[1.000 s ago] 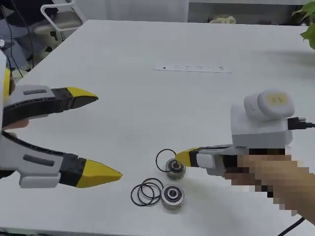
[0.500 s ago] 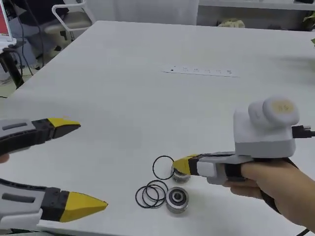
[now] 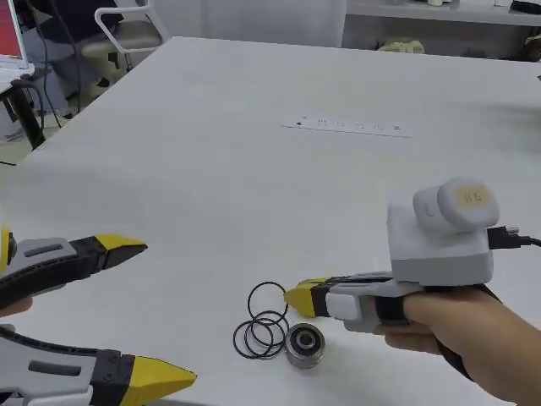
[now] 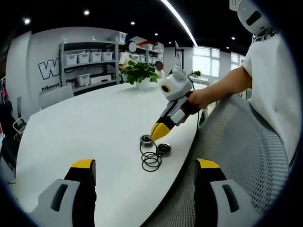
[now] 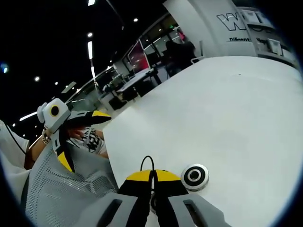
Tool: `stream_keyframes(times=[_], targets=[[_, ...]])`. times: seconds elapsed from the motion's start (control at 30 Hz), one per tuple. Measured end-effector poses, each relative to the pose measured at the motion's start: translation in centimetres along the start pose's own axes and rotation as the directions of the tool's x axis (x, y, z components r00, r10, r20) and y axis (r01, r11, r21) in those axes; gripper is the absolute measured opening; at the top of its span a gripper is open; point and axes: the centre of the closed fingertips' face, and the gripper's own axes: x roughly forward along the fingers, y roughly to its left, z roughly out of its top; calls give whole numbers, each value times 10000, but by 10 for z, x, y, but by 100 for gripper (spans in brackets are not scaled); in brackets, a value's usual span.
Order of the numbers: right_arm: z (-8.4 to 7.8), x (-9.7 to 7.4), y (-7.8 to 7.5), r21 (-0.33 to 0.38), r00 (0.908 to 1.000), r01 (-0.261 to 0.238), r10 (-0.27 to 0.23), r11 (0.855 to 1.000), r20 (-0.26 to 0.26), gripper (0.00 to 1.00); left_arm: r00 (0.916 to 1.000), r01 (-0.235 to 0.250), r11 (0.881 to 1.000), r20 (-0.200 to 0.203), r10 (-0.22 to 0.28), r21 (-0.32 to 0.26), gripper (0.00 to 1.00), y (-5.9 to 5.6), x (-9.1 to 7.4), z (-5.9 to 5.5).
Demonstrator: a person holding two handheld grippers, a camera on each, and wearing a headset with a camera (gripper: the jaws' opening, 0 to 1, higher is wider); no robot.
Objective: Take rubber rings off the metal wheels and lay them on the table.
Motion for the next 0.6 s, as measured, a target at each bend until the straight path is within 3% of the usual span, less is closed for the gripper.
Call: stream_keyframes(times=[0.4,0.6], targets=[[-11,10,8,-215,9995,-167,161,9996,-279,0,9994,78,9972,-323,-103,-750,83,-1,4,-11],[-21,14,1,-395,9980,141,-165,9991,-613,0,9997,-36,9971,-264,17,-754,83,1,3,-10]])
